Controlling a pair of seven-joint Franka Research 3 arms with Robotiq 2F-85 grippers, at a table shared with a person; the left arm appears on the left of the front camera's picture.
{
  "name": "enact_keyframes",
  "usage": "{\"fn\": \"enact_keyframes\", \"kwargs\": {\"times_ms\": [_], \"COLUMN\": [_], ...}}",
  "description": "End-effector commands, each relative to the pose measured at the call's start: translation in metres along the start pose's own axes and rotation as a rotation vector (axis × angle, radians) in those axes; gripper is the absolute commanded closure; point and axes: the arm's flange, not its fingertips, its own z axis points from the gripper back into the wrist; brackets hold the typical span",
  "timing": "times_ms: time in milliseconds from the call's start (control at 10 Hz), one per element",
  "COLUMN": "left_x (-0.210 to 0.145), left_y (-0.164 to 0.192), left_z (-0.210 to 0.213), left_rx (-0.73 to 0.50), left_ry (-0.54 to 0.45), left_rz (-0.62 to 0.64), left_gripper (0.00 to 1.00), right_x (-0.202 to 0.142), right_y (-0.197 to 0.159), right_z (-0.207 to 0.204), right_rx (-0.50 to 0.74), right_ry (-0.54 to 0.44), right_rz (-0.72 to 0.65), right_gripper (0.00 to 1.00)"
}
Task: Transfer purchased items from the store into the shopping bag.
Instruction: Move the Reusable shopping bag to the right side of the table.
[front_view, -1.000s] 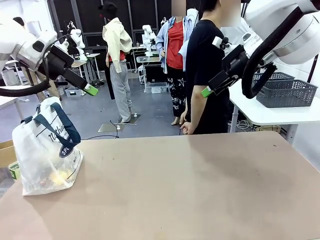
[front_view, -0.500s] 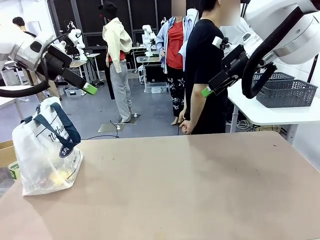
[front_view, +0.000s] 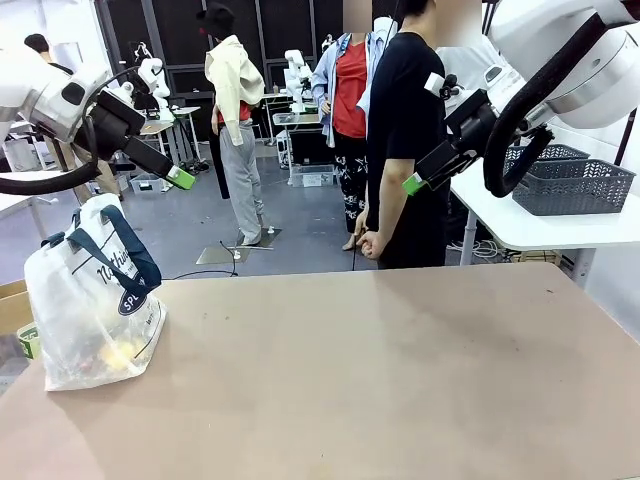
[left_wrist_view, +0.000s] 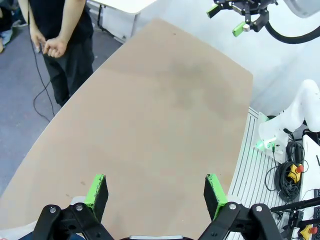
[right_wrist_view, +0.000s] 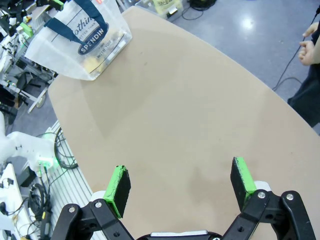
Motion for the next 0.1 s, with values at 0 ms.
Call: {"fn": "enact_keyframes", "kwargs": {"times_ms": [0], "left_x": [0.0003], "left_y": [-0.0003], "left_z": [0.0007], "left_rx": [-0.007], "left_ry": [-0.007], "left_rz": [0.001], "left_gripper": [0.0], "right_x": [-0.0016], "right_y": [0.0006], "right_z": [0.0004], "right_rx": [0.004], "right_ry": [0.0], "right_rz": [-0.007], "right_gripper": [0.0]}}
